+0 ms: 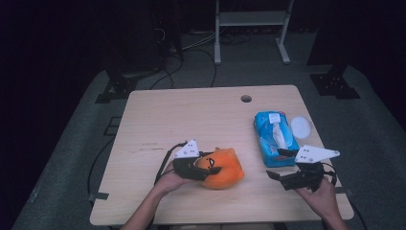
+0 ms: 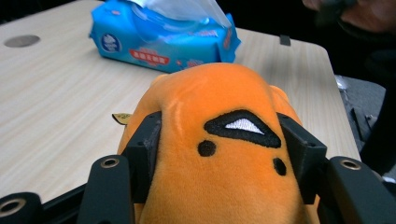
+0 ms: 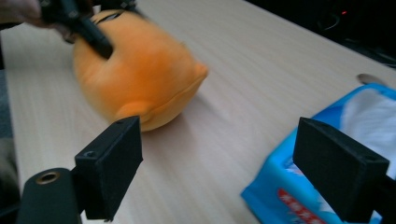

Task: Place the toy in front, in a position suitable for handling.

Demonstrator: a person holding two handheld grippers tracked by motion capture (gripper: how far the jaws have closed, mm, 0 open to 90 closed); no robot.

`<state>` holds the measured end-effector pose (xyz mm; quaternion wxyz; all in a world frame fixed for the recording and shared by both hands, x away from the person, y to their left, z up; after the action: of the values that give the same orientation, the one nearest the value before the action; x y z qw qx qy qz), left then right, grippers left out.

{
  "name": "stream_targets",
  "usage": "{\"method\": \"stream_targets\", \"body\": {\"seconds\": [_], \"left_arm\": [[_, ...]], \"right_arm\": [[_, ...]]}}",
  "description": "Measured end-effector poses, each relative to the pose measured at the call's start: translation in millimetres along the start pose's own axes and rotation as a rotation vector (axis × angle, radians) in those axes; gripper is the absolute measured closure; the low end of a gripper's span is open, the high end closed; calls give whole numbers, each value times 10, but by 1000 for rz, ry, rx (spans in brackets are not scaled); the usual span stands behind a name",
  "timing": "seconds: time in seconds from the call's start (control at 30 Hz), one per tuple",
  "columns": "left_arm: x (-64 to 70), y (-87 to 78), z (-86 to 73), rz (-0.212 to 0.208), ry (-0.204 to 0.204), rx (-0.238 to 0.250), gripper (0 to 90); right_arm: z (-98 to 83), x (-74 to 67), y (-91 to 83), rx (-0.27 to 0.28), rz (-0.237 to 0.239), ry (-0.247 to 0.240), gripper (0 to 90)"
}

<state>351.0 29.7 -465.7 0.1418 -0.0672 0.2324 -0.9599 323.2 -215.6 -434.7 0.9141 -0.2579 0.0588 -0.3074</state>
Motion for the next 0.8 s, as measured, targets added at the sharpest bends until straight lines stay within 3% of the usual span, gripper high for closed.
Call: {"method": "stream_targets", "body": {"seconds": [0.17,0.3,0.67,0.8], "left_arm": [[29,36,-48,-16,6,-3,400],[41,44,-96,-26,1,-10,372],[62,46,-136,-34,-1,-18,332],[61,48,-140,-35,0,-19,324]], "right_arm": [[94,232,-52,23,-47,-1,159],[127,441,6,17,-77,4,172],[35,927,300,-2,-101,92,215],[-16,1042,366,-6,-95,121,263]]}}
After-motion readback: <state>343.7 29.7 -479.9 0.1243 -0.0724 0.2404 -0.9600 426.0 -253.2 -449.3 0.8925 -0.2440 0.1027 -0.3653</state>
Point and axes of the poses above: each handheld gripper's, and its own axes: y roughly forward along the jaws, z roughly out of its top, x roughly to its right, the point moved 8 cm from there along y, roughly forward along the jaws, and after that the axes turned 2 degrees about -x, right-handed, at the moved point
